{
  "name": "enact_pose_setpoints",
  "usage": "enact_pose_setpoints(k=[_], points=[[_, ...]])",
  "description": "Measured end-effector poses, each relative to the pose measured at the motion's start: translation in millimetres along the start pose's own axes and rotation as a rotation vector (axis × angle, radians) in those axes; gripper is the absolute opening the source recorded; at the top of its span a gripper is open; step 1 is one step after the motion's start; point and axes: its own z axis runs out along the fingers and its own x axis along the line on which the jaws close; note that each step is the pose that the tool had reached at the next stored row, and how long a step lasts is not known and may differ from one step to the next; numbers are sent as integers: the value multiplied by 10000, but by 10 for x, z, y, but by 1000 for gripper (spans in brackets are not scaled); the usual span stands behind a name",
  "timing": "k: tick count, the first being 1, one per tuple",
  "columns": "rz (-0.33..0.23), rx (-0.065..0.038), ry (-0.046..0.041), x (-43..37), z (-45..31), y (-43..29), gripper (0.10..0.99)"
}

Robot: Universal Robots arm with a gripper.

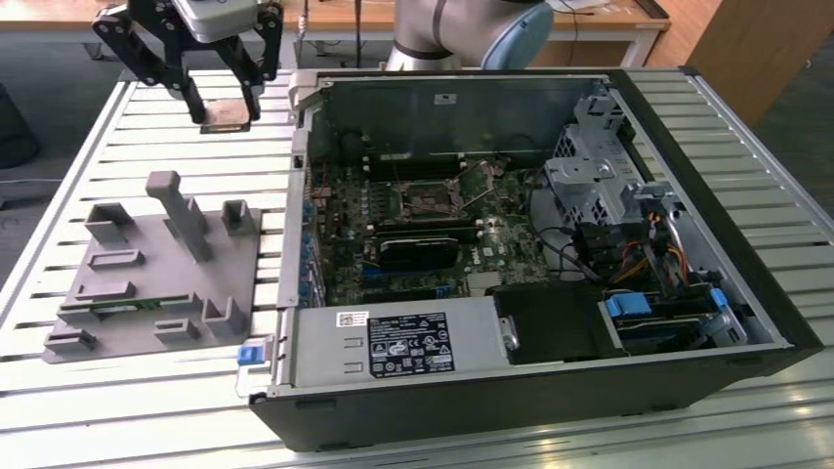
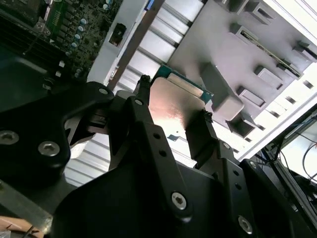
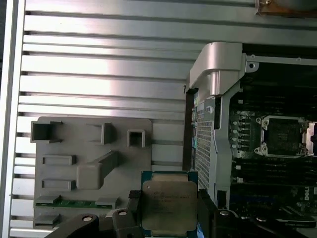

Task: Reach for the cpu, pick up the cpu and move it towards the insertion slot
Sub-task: 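Pick up the cpu and move it towards the insertion slot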

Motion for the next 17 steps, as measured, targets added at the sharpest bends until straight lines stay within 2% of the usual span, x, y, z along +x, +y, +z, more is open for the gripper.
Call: enact_pose_setpoints(k=[3, 17], points=[[0, -1, -1, -89, 3, 11, 537], [1, -1, -1, -601, 20, 29, 537]])
